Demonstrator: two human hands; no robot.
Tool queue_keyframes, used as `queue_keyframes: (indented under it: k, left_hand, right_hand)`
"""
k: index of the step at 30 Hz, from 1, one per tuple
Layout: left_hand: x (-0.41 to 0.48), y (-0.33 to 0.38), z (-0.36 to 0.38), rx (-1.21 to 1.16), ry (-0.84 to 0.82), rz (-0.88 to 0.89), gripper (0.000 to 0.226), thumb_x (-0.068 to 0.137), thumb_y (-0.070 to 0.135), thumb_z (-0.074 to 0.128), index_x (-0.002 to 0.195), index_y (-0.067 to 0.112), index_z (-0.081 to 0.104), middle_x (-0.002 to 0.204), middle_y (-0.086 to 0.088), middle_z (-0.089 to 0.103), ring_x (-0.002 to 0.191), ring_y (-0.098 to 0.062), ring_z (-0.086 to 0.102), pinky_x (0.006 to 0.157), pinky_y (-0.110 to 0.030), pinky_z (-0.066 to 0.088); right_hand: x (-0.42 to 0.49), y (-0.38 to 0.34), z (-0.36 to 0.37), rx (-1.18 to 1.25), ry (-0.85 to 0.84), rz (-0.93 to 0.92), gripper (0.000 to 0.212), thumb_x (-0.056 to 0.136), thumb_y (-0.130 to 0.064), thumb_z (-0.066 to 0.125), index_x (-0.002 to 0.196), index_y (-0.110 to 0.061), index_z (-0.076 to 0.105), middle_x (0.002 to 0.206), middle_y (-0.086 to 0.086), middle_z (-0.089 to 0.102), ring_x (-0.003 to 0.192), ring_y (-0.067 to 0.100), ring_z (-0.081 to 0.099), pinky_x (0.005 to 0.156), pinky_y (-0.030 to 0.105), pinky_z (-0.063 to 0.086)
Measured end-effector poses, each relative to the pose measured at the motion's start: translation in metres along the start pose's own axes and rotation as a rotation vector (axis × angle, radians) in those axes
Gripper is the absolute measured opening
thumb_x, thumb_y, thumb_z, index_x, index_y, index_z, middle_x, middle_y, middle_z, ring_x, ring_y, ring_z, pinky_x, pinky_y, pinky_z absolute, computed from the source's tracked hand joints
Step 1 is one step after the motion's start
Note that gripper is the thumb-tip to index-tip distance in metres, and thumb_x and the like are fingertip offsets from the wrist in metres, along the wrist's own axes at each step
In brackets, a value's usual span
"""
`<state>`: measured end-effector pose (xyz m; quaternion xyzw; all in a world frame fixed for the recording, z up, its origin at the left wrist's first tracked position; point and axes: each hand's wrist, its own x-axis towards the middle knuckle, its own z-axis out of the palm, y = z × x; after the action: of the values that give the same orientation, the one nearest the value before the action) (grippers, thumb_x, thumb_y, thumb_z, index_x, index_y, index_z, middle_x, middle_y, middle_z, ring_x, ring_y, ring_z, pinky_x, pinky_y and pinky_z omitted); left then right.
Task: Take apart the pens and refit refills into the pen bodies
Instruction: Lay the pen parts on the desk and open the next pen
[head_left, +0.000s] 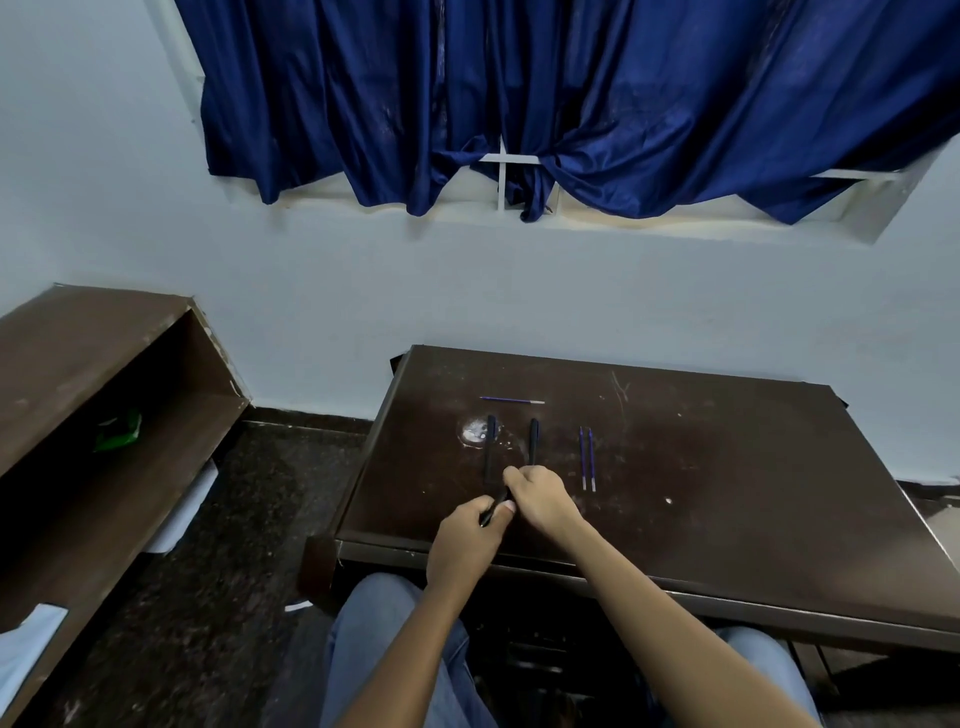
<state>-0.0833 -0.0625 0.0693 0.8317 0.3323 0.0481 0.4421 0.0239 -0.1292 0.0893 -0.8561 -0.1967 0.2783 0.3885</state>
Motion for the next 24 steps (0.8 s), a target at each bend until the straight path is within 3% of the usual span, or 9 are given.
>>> queue_keyframes:
  k: [3, 7, 12, 14, 17, 24]
  left_hand:
    - [0.005, -0.001, 0.004, -0.013, -0.02, -0.028, 0.038, 0.095, 0.048, 0.04, 0.072, 0.022, 0.057, 0.065, 0.006, 0.057, 0.065, -0.015, 0.057, 0.063, -0.032, 0.044]
    - [0.014, -0.011, 0.007, -0.084, -0.042, -0.097, 0.042, 0.1, 0.041, 0.033, 0.08, 0.022, 0.064, 0.066, 0.005, 0.055, 0.063, -0.011, 0.053, 0.061, -0.026, 0.04]
    - [0.024, -0.026, 0.008, -0.206, -0.014, -0.197, 0.035, 0.101, 0.025, 0.035, 0.096, 0.015, 0.068, 0.078, 0.022, 0.047, 0.066, -0.002, 0.05, 0.061, -0.019, 0.039]
    - [0.029, -0.027, 0.009, -0.223, -0.026, -0.214, 0.033, 0.1, 0.024, 0.036, 0.098, 0.015, 0.068, 0.081, 0.022, 0.049, 0.068, -0.006, 0.053, 0.061, -0.019, 0.04]
    - [0.036, -0.03, 0.011, -0.234, -0.036, -0.217, 0.032, 0.1, 0.026, 0.037, 0.096, 0.018, 0.068, 0.074, 0.009, 0.055, 0.064, -0.009, 0.052, 0.058, -0.019, 0.04]
    - [0.05, -0.036, 0.013, -0.234, -0.04, -0.216, 0.031, 0.1, 0.028, 0.038, 0.09, 0.021, 0.067, 0.067, 0.005, 0.053, 0.059, -0.007, 0.049, 0.054, -0.018, 0.038]
  right_hand:
    - [0.014, 0.001, 0.0, -0.005, 0.0, 0.0, 0.034, 0.093, -0.021, 0.04, 0.061, -0.01, 0.041, 0.066, 0.006, 0.046, 0.067, 0.02, 0.043, 0.062, 0.035, 0.033]
    - [0.042, 0.01, -0.009, 0.126, 0.132, 0.092, 0.03, 0.094, -0.023, 0.041, 0.081, -0.004, 0.061, 0.071, 0.007, 0.06, 0.069, 0.024, 0.056, 0.075, 0.041, 0.049]
    - [0.067, 0.024, -0.014, 0.045, 0.215, 0.112, 0.019, 0.09, -0.02, 0.055, 0.097, -0.013, 0.071, 0.087, 0.008, 0.071, 0.083, 0.024, 0.066, 0.073, 0.032, 0.05]
    - [0.074, 0.031, -0.008, 0.043, 0.227, 0.093, 0.016, 0.087, -0.012, 0.06, 0.098, -0.011, 0.072, 0.09, 0.01, 0.072, 0.084, 0.022, 0.067, 0.079, 0.034, 0.054]
    - [0.081, 0.039, 0.003, -0.01, 0.214, 0.092, 0.014, 0.085, -0.006, 0.063, 0.097, -0.011, 0.068, 0.089, 0.007, 0.069, 0.084, 0.023, 0.067, 0.078, 0.036, 0.056]
    - [0.092, 0.046, 0.026, -0.371, 0.113, 0.062, 0.014, 0.086, -0.017, 0.062, 0.1, -0.016, 0.06, 0.096, 0.006, 0.064, 0.09, 0.025, 0.063, 0.074, 0.035, 0.052]
